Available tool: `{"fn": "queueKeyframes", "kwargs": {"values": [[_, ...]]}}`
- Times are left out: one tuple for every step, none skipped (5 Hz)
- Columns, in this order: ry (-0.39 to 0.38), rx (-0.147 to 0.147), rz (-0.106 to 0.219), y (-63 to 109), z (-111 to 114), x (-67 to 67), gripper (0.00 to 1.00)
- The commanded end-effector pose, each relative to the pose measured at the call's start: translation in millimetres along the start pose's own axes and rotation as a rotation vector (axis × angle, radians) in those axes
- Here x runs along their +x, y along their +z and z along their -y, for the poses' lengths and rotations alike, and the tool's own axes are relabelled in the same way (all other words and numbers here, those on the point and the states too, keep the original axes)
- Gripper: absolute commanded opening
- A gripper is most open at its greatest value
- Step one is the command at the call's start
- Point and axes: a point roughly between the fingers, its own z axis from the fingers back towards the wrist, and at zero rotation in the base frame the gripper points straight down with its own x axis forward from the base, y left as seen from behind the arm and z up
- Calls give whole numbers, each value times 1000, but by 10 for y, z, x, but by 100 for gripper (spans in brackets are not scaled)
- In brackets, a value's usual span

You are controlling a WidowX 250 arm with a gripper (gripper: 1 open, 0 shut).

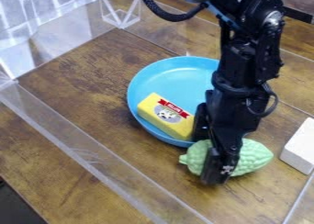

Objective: Remove the yellow brick from inside the blue tray and put it on the table

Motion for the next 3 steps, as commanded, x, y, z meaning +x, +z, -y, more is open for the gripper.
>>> {"fn": "queueKeyframes", "kwargs": {"values": [[24,30,41,165,-70,-24,100],[28,24,55,164,-53,-25,100],[30,20,66,158,-40,-23,0]]}}
